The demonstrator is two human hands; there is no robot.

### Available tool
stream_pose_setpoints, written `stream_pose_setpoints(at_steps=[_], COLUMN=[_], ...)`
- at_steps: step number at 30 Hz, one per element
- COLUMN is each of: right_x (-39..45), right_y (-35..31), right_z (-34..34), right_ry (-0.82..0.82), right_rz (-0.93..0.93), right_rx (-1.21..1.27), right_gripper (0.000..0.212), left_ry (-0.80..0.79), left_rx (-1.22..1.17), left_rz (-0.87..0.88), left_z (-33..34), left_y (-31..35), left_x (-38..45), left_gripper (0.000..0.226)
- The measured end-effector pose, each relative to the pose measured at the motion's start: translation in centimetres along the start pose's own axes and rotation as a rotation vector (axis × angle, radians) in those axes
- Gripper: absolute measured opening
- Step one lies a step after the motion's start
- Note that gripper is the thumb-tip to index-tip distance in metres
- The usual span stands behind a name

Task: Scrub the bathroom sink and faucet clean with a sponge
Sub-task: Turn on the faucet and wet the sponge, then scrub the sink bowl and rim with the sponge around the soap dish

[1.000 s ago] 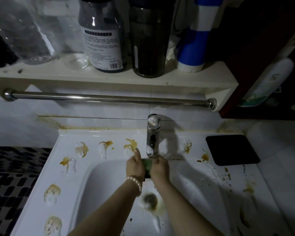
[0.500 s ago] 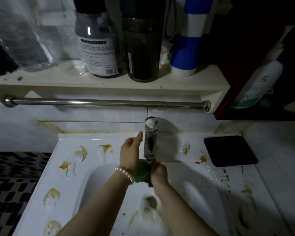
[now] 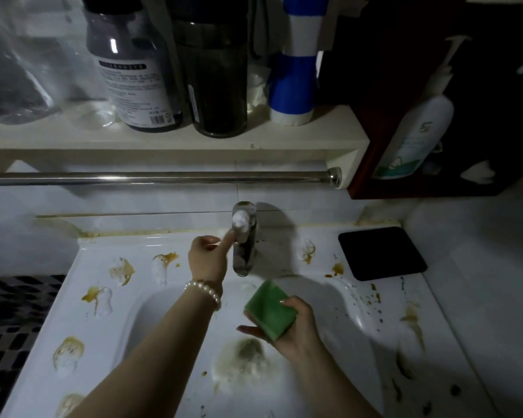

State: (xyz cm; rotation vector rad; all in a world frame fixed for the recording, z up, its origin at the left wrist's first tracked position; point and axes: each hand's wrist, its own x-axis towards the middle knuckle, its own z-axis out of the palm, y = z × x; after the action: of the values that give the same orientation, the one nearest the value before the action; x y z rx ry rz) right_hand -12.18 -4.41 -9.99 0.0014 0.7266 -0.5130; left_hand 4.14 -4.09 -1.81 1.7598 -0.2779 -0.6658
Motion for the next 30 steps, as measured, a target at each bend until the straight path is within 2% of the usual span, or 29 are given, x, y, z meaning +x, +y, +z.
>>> stream_pose_setpoints(at_steps=[2,4,5,8,10,12,14,15,17,19,22,24,26,28,30], right_x=[-0.9,-1.9,-2.4,-4.2,-5.3,-5.7,-5.5,-5.1,-4.3,-3.9,-4.1,-5.5,-8.2,-10.9,-12.9], right_y=[-0.2,-0.8,-1.4,-4.2,-6.1,-7.1,-7.1,-6.6,-5.0,-3.9,-5.0,-6.8,-8.6,-9.9,-10.5], right_z=[-1.1,-2.1,-2.7,-4.5,-5.4,-6.0,-6.7,-7.0,-7.2,-7.6,-7.7,-7.9,-8.9,-11.7,-15.0], right_ry=[-0.07,-0.055,-0.017,0.068,0.126,0.262,0.457,0.484,0.434,0.429,0.523,0.52,0.574,0.714,0.854], right_rz=[0.011,-0.006,-0.037,-0.163,-0.223,-0.282,-0.336,-0.364,-0.434,-0.547,-0.658,-0.727,-0.884,-1.053,-1.061], right_rx=[0.061,0.086,0.064,-0.059,-0.18,-0.561,-1.124,-1.38,-1.793,-2.054,-2.135,-2.168,-2.259,-2.268,-2.223], right_gripper=[0.042,0.048,0.051,0.053,0.038,0.021,0.021,0.026,0.037,0.047,0.043,0.042,0.06,0.077,0.082], left_ry=[0.166,0.306,0.31,0.129,-0.012,-0.086,-0.126,-0.148,-0.2,-0.272,-0.456,-0.526,-0.558,-0.57,-0.567], left_rx=[-0.139,-0.233,-0.224,-0.118,-0.067,-0.016,0.05,0.084,0.189,0.329,0.586,0.691,0.739,0.743,0.726], left_rz=[-0.028,-0.173,-0.256,-0.407,-0.422,-0.356,-0.248,-0.198,-0.1,-0.004,0.084,0.093,0.079,0.033,-0.027], left_z=[-0.3,-0.4,-0.2,1.6,3.6,5.8,8.1,9.2,11.1,13.1,16.3,17.9,19.3,20.3,21.1], left_y=[-1.9,-5.1,-6.7,-10.5,-11.3,-11.2,-10.5,-10.1,-9.3,-8.5,-7.3,-6.7,-6.7,-7.0,-7.7], left_x=[-1.0,-2.3,-3.1,-5.3,-6.5,-7.3,-7.7,-7.8,-7.6,-7.2,-6.8,-6.8,-6.7,-6.6,-6.7], left_gripper=[0.03,0.023,0.021,0.02,0.02,0.02,0.02,0.019,0.016,0.02,0.031,0.037,0.043,0.048,0.049])
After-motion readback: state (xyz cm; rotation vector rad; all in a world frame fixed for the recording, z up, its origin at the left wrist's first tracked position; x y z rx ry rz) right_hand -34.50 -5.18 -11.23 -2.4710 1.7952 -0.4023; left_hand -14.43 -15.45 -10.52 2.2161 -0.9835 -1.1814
